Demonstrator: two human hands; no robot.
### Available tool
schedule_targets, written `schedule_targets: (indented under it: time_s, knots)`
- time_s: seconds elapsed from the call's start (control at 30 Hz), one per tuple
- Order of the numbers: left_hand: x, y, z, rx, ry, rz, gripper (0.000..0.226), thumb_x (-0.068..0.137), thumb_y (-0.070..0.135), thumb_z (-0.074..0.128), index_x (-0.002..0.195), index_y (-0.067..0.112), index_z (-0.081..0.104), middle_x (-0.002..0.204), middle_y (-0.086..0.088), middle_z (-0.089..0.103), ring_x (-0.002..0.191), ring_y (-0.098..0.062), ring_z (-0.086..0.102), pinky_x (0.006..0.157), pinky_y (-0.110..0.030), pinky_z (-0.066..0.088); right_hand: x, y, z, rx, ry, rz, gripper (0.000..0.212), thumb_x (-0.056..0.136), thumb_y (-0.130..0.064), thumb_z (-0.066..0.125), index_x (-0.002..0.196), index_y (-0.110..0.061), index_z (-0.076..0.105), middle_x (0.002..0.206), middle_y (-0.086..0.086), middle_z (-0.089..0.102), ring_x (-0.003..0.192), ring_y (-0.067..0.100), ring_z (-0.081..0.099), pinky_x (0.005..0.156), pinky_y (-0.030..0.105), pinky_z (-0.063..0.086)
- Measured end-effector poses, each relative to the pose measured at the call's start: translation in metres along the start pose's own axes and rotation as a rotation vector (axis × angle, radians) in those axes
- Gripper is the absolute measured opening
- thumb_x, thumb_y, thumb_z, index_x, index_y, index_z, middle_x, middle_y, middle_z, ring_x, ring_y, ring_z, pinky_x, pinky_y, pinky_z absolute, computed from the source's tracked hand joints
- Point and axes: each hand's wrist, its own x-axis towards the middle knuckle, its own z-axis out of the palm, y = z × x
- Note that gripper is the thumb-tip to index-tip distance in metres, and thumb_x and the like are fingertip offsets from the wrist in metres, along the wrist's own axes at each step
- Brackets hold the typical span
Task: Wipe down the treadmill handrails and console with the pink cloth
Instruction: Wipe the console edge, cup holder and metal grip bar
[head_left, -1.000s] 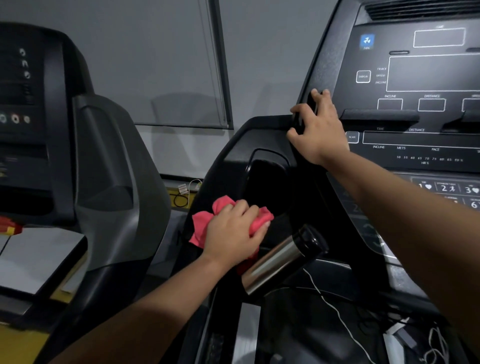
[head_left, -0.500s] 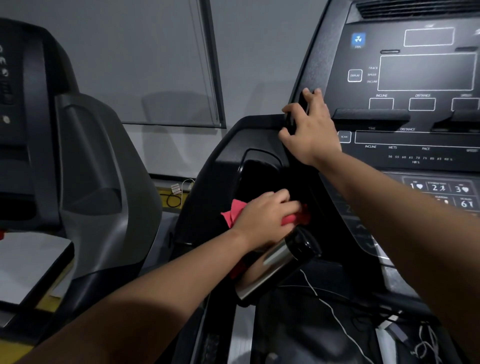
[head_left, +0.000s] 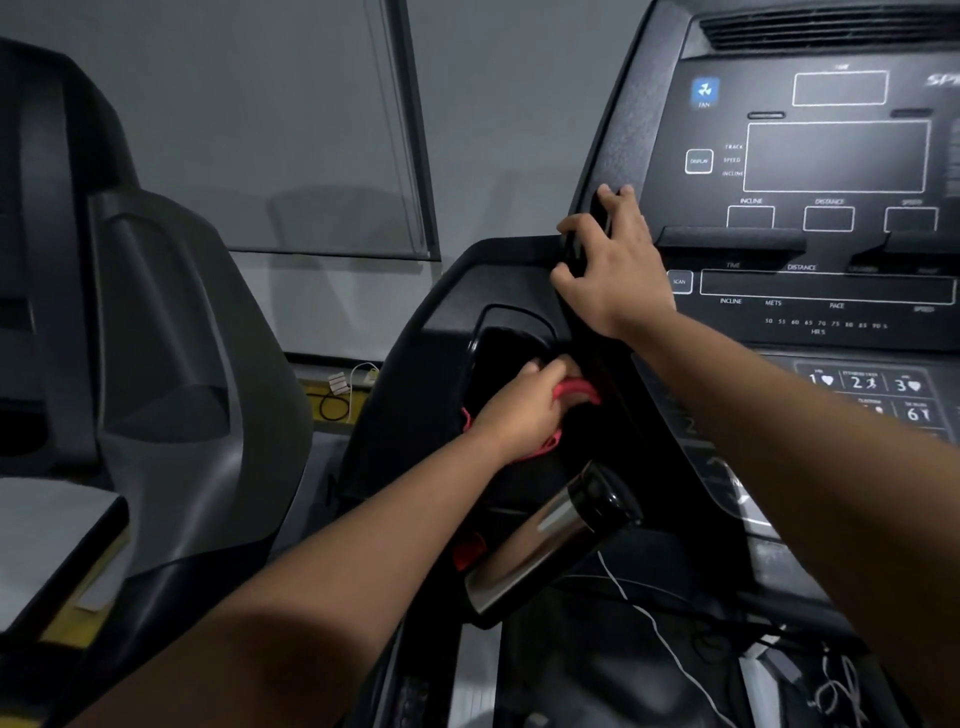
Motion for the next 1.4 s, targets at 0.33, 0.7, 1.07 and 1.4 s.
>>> schedule_targets:
  time_s: [0.33,0.7,1.07,1.4]
  knots:
    - [-0.046,-0.009,-0.023,0.245,-0.035,0.114,0.027,0.095,0.042,0.048,0.108,0.021,0.059,0.099,0.004,0.06,0.1,-0.015,0.054,0.081,-0.027,0.041,0.001,0.004,0.0,0.004,-0.006,-0.003,0.043,0.085,-0.03,0.055,0.127,-0.02,0.052,0.156,0.014,0.018,0.147,0.027,0.003,0.118,0.038,0.013]
    - [-0.019,-0.025,-0.064,1.145,-0.25,0.231,0.045,0.098,0.047,0.029,0.121,0.028,0.063,0.127,0.002,0.049,0.123,-0.021,0.035,0.1,-0.039,0.025,-0.001,0.004,0.0,0.036,-0.018,-0.001,0.042,0.087,-0.032,0.055,0.128,-0.024,0.051,0.157,0.009,0.017,0.147,0.022,0.001,0.112,0.038,0.024]
    - [0.023,-0.009,-0.037,1.374,-0.346,0.17,0.036,0.099,0.015,0.038,0.131,0.007,0.053,0.146,-0.013,0.039,0.133,-0.031,0.036,0.11,-0.036,0.024,0.001,0.007,0.001,0.05,-0.005,-0.001,0.043,0.085,-0.032,0.056,0.126,-0.023,0.052,0.157,0.009,0.017,0.147,0.022,0.001,0.11,0.039,0.03]
    - [0.047,-0.016,-0.014,1.258,-0.185,0.161,0.034,0.095,0.004,0.04,0.126,0.0,0.053,0.13,-0.023,0.053,0.121,-0.035,0.05,0.071,-0.006,0.034,0.001,0.008,0.001,0.057,0.004,-0.005,0.042,0.085,-0.031,0.056,0.127,-0.023,0.053,0.157,0.007,0.016,0.147,0.021,0.001,0.107,0.036,0.029]
